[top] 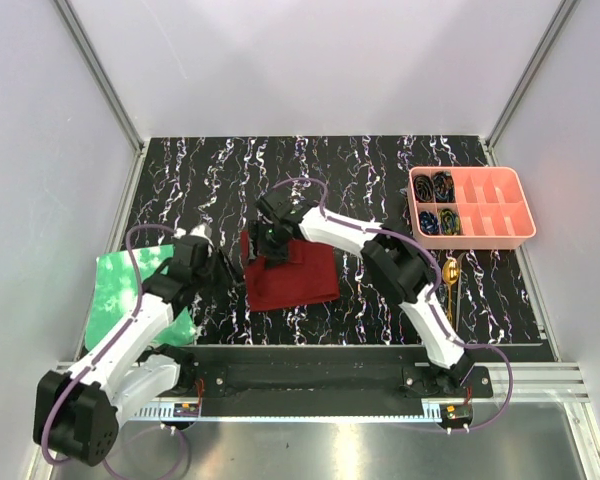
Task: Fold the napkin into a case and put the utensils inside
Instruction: Fold the rectangle-folded napkin at the center of the board.
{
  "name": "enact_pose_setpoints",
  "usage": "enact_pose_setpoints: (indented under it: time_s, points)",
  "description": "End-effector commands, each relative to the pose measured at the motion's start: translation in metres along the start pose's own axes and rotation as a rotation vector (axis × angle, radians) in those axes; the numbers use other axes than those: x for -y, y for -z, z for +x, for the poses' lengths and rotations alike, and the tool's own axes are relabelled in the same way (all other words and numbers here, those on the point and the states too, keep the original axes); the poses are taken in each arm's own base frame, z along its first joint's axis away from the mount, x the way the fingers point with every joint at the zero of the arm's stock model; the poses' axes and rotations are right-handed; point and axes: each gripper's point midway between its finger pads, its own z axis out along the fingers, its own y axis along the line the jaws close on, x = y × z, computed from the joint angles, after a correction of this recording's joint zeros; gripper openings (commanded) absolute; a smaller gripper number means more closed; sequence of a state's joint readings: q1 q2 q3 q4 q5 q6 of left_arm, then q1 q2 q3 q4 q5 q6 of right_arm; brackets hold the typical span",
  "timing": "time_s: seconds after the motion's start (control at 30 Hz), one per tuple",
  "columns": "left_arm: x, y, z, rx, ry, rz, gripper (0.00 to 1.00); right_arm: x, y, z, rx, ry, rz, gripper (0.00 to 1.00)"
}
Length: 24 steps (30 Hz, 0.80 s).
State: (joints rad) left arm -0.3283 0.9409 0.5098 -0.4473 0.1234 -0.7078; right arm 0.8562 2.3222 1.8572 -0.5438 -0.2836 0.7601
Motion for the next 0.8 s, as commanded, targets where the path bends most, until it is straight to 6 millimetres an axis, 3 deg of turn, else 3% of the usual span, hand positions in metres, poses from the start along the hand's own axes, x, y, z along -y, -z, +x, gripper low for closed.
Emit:
enact_pose_setpoints:
  time_s: [0.0,0.07,0.17,0.27,0.3,0.33,0.4,0.47,0.6,0.7,0.77]
  points:
    - [0.024,0.027,-0.039,0.115,-0.07,0.05,0.41,-0.031,0.062,-0.014,0.063,0.058,-0.091,0.69]
    - [0.036,0.029,-0.047,0.121,-0.107,0.086,0.45,-0.032,0.079,-0.019,0.087,0.055,-0.101,0.78]
    - [0.048,0.022,-0.051,0.076,-0.135,0.111,0.47,-0.031,0.098,-0.021,0.106,0.054,-0.111,0.83]
    - [0.058,0.015,-0.057,0.054,-0.169,0.139,0.54,-0.013,0.116,-0.027,0.144,0.035,-0.084,0.87]
    - [0.061,0.013,-0.058,0.043,-0.199,0.146,0.55,0.006,0.117,-0.028,0.149,0.012,-0.047,0.92]
    - [0.058,0.003,-0.055,0.006,-0.209,0.13,0.56,0.01,0.125,-0.032,0.171,0.011,-0.045,0.93]
    - [0.066,-0.001,-0.058,-0.015,-0.254,0.135,0.57,0.036,0.126,-0.033,0.166,-0.023,-0.012,0.96]
    - [0.064,-0.011,-0.058,-0.051,-0.261,0.11,0.56,0.045,0.126,-0.036,0.168,-0.023,-0.021,0.97]
    - [0.063,-0.023,-0.057,-0.077,-0.253,0.104,0.55,0.055,0.109,-0.035,0.127,0.026,-0.062,0.84]
    - [0.06,-0.028,-0.057,-0.091,-0.238,0.08,0.54,0.059,0.094,-0.038,0.106,0.062,-0.069,0.65]
    - [0.058,-0.029,-0.054,-0.098,-0.229,0.079,0.55,0.064,0.087,-0.037,0.097,0.053,-0.053,0.61]
